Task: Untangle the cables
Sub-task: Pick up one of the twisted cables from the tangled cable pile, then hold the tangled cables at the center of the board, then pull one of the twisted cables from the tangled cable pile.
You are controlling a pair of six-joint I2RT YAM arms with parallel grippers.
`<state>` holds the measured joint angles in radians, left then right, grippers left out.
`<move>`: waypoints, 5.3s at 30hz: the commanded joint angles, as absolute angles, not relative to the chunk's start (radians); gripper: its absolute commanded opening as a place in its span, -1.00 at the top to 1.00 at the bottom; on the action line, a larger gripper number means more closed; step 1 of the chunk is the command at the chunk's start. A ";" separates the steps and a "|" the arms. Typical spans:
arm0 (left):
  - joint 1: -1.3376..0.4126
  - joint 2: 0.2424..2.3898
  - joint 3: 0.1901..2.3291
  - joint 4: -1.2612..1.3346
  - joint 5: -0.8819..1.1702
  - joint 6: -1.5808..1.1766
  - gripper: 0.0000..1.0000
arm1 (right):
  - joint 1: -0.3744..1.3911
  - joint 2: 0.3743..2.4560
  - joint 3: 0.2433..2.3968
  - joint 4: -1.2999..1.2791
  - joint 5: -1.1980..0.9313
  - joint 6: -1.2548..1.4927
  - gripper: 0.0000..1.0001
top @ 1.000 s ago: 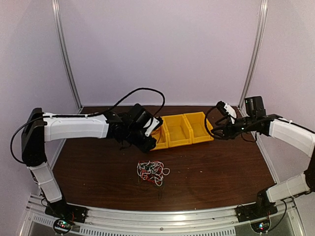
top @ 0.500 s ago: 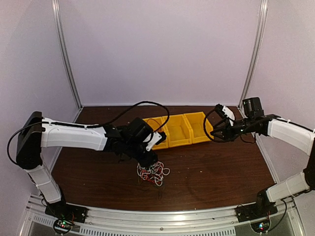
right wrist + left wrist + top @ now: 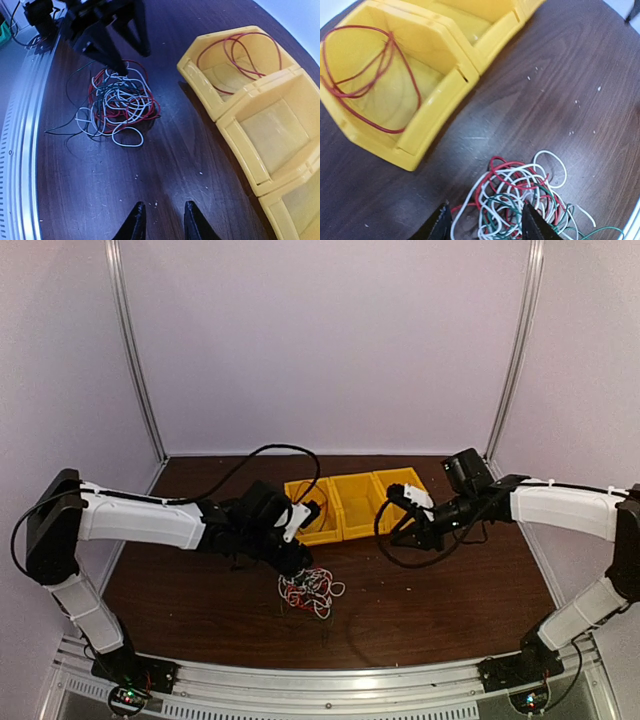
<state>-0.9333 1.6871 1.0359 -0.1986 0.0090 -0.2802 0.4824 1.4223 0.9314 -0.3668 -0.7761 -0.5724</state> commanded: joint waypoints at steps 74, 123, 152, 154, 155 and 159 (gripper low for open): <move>-0.653 1.311 0.957 0.159 0.421 -0.186 -0.01 | 0.838 1.475 1.496 -0.709 -0.623 -0.583 1.00; -1.064 1.895 0.891 0.705 -0.161 -0.360 0.23 | 0.705 1.347 2.152 -0.756 -0.643 -0.484 1.00; -1.065 1.897 0.872 0.625 -0.132 -0.385 0.13 | 0.547 1.378 2.342 -0.547 -0.178 -0.392 1.00; -1.064 1.884 0.862 0.633 -0.118 -0.382 0.12 | 0.545 1.373 2.319 -0.525 -0.110 -0.387 1.00; -1.064 1.876 0.858 0.636 -0.113 -0.377 0.10 | 0.542 1.372 2.308 -0.516 -0.080 -0.391 1.00; -1.064 1.866 0.849 0.617 -0.121 -0.355 0.08 | 0.534 1.370 2.282 -0.498 -0.024 -0.396 1.00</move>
